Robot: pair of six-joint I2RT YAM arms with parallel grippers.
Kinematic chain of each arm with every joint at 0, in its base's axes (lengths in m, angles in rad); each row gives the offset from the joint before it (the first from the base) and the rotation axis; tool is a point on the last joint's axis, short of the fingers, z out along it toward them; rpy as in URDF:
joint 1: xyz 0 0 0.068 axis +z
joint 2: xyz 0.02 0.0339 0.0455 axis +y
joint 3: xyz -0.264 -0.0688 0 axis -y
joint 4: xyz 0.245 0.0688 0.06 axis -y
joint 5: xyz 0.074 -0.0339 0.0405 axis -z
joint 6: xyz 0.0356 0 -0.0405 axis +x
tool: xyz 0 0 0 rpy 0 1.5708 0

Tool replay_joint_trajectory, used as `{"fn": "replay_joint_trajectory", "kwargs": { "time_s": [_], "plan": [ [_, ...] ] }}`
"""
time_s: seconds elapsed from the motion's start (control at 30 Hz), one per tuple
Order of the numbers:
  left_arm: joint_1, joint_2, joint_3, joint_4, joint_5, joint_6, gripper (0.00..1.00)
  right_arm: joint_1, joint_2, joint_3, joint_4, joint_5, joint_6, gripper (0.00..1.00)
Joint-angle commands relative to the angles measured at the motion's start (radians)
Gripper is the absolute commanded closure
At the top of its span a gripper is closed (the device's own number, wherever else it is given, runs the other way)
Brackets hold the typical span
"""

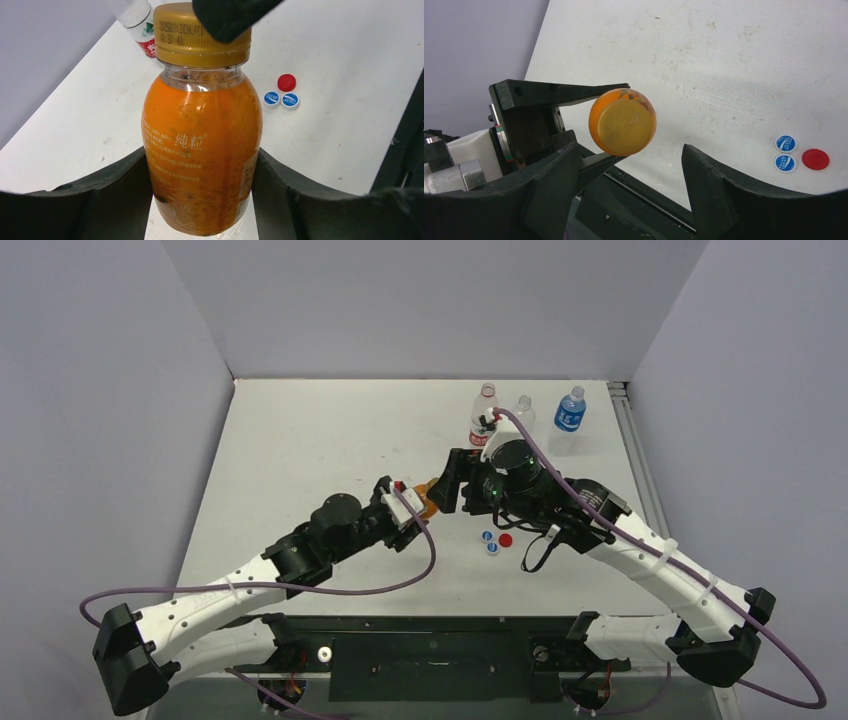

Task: Screw on the bottle caps
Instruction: Screw the bottle cap onto the plastic bottle.

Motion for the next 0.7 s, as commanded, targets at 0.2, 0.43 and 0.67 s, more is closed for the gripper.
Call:
{"fn": "replay_joint_trajectory", "kwargs": {
  "time_s": [0.2, 0.43, 0.67],
  "plan": [
    [0.017, -0.043, 0.037, 0.065, 0.134, -0.033, 1.00, 0.047, 0.061, 0.065, 0.007, 0.021, -0.040, 0.38],
    [0.017, -0.058, 0.025, 0.070, 0.128, -0.042, 1.00, 0.048, 0.071, 0.058, 0.014, 0.017, -0.028, 0.51],
    [0.018, -0.058, 0.018, 0.081, 0.126, -0.079, 0.81, 0.047, 0.071, 0.058, 0.017, 0.028, -0.016, 0.94]
  ]
}}
